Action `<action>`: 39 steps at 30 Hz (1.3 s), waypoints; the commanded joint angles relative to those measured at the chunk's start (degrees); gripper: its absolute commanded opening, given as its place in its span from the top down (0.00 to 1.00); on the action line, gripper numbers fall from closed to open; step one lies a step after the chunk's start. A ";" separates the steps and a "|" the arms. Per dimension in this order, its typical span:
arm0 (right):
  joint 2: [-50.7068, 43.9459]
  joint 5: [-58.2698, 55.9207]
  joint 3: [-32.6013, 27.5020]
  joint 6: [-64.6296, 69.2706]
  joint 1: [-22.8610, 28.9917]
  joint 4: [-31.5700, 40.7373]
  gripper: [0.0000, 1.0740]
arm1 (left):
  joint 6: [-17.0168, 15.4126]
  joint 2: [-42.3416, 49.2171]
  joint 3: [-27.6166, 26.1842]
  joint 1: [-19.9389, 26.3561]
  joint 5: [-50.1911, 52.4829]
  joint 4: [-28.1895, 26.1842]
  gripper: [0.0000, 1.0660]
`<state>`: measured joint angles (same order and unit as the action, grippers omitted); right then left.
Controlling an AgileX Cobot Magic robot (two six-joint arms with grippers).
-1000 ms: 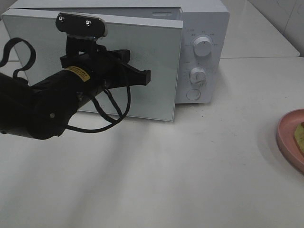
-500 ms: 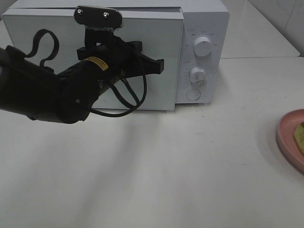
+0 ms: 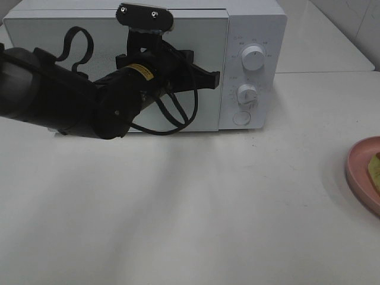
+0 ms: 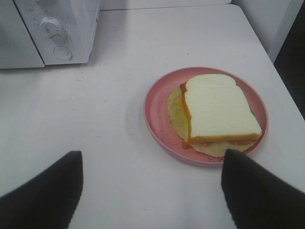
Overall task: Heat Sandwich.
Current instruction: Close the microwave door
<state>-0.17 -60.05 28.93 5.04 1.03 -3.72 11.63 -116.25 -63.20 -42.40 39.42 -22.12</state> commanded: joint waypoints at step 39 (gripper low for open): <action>-1.55 0.52 0.00 -0.40 -0.40 -0.17 0.29 | -0.06 8.77 11.80 -3.32 -0.17 -2.98 1.00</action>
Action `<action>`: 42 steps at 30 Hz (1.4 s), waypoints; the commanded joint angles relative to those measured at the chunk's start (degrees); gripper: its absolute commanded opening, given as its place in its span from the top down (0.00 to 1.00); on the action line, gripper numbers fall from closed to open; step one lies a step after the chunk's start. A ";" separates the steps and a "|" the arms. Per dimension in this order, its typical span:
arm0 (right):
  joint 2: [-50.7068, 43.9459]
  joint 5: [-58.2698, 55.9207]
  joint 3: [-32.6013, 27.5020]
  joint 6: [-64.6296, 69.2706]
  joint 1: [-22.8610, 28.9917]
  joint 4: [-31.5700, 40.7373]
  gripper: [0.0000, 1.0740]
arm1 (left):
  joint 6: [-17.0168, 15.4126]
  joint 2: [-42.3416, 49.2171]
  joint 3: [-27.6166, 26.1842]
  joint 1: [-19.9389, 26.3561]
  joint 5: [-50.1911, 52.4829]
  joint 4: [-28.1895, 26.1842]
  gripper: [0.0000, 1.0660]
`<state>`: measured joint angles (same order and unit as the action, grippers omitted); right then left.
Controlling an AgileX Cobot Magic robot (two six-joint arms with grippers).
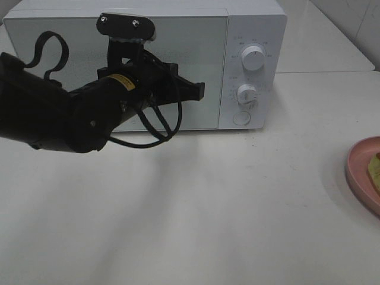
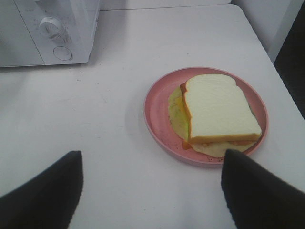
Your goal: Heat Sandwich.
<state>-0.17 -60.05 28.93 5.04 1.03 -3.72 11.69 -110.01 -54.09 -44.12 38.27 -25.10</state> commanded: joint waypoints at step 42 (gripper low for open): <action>-1.55 0.52 0.00 -0.34 -0.40 -0.17 0.29 | -5.16 28.71 9.85 6.47 -76.78 13.12 0.05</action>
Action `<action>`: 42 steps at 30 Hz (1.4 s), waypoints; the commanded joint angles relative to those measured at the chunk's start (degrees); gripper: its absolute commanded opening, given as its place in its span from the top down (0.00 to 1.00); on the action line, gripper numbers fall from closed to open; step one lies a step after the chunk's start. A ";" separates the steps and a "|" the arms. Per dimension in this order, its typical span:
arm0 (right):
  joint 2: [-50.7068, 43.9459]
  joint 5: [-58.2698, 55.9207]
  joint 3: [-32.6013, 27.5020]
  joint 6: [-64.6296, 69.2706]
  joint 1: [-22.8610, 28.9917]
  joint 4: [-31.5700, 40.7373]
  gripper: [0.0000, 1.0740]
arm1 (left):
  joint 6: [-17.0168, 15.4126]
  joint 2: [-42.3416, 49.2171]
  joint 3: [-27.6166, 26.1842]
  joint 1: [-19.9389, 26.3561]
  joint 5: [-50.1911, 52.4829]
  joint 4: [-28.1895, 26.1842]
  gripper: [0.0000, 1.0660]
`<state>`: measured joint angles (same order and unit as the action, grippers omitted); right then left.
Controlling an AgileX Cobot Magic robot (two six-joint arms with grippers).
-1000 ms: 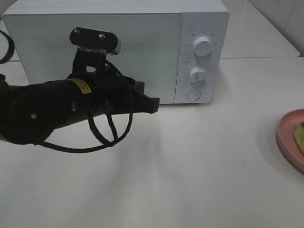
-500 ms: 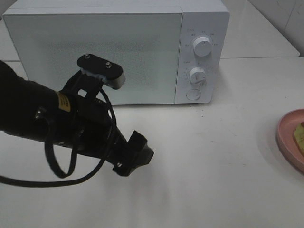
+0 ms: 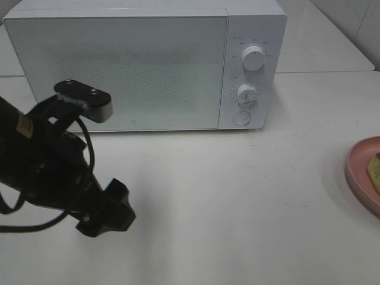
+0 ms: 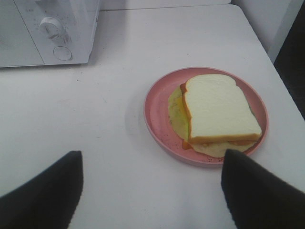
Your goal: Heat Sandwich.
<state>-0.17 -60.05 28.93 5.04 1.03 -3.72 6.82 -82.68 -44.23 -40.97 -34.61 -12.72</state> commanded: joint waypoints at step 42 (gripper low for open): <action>-1.55 0.52 0.00 -0.40 -0.40 -0.17 0.29 | 0.69 58.84 14.95 43.37 -24.06 5.16 0.05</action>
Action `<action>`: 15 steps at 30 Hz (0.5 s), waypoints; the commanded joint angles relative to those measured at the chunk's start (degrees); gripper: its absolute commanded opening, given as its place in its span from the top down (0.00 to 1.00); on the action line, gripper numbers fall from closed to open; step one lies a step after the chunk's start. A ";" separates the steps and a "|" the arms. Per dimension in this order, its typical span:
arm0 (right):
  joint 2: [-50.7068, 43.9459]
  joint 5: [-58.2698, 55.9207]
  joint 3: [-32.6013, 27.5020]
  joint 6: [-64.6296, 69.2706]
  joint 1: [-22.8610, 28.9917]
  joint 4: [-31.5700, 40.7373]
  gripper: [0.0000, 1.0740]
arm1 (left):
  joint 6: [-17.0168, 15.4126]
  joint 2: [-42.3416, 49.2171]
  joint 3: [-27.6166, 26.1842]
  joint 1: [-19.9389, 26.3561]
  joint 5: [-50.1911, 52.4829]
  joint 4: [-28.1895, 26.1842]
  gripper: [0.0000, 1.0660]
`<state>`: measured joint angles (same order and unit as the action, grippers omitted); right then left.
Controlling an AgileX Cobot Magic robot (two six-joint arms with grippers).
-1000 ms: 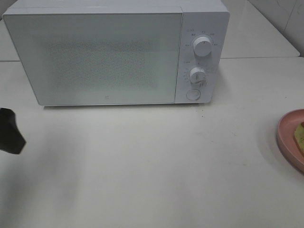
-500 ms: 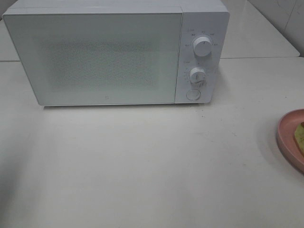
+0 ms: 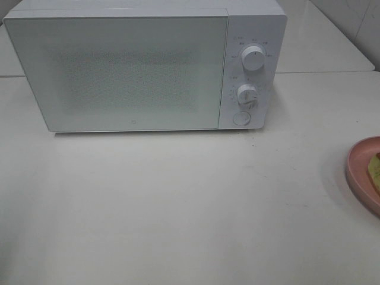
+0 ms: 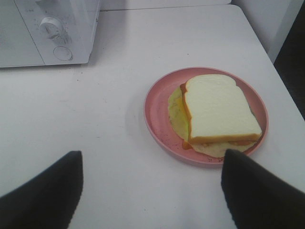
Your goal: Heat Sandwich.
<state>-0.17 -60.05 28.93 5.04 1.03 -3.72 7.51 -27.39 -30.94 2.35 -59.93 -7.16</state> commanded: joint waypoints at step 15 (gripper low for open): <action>-1.55 0.52 0.00 -0.40 -0.40 -0.17 0.29 | -0.40 17.65 2.46 0.00 0.86 -0.34 0.05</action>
<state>-0.17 -60.05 28.93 5.04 1.03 -3.72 7.51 -11.40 -28.59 2.35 -59.82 -7.05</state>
